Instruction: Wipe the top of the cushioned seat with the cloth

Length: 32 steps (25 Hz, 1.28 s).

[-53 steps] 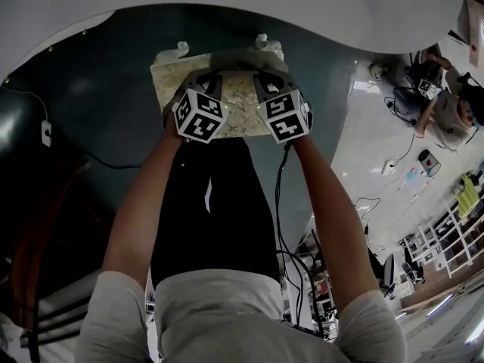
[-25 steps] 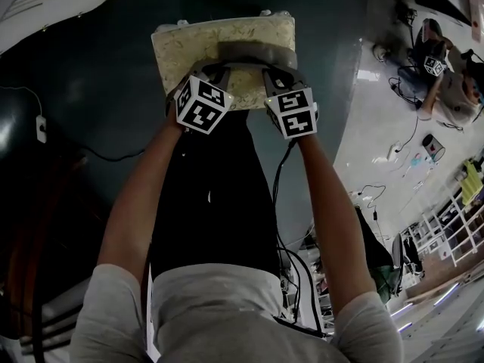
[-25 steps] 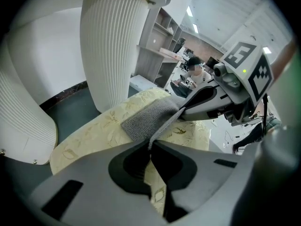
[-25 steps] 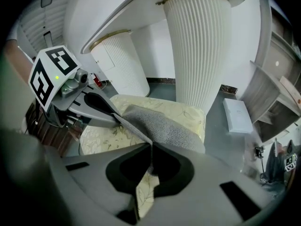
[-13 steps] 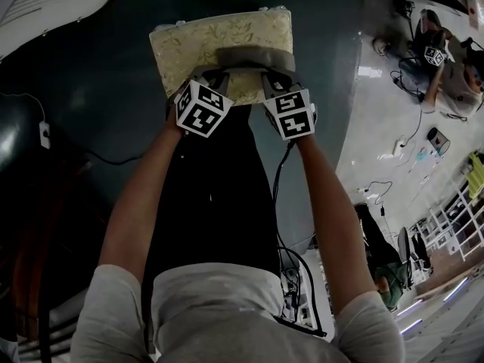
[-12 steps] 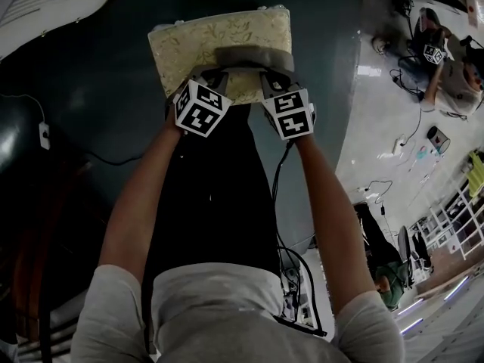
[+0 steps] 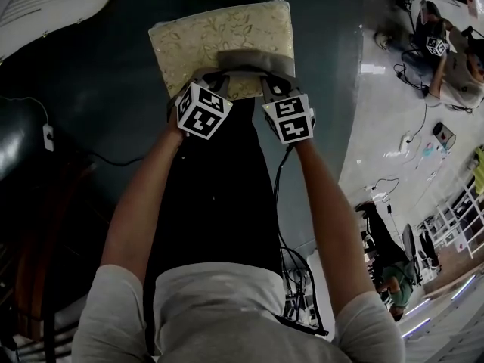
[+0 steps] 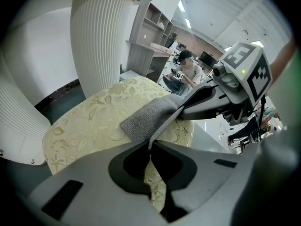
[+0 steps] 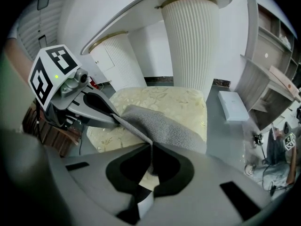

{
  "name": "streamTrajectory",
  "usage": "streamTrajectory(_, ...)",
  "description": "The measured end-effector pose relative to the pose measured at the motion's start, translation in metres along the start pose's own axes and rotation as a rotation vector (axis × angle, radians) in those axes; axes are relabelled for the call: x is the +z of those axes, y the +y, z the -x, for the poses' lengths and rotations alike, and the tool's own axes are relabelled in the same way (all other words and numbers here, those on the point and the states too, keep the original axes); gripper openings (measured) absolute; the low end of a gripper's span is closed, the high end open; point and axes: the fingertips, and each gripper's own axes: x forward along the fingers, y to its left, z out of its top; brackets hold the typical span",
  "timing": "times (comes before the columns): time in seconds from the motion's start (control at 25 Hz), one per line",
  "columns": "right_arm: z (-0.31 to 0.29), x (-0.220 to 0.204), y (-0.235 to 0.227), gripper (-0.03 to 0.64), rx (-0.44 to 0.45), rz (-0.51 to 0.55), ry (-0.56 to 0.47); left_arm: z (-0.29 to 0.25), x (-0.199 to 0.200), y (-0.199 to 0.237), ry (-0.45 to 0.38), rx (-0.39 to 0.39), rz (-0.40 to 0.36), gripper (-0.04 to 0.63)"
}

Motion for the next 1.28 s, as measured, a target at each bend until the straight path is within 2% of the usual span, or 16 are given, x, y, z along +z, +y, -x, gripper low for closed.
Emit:
streamTrajectory(0.72,0.013,-0.047,0.015,0.018,-0.002,-0.075,0.025,-0.005,-0.021,-0.034,0.039,-0.015,-0.031,0.021)
streamTrajectory(0.84,0.016,-0.058,0.015,0.018,-0.003,-0.097,0.034,-0.006,-0.025,-0.044,0.051,-0.030,-0.038,0.021)
streamTrajectory(1.04,0.016,-0.074,0.013,0.018,-0.011,-0.129,0.067,-0.009,-0.038,-0.064,0.107,-0.093,0.002,0.021)
streamTrajectory(1.16,0.017,-0.085,0.008,0.018,-0.011,-0.143,0.086,-0.014,-0.043,-0.079,0.146,-0.105,-0.021,0.021)
streamTrajectory(1.28,0.020,-0.086,0.000,0.018,-0.016,-0.145,0.091,-0.019,-0.034,-0.080,0.151,-0.115,-0.032,0.021)
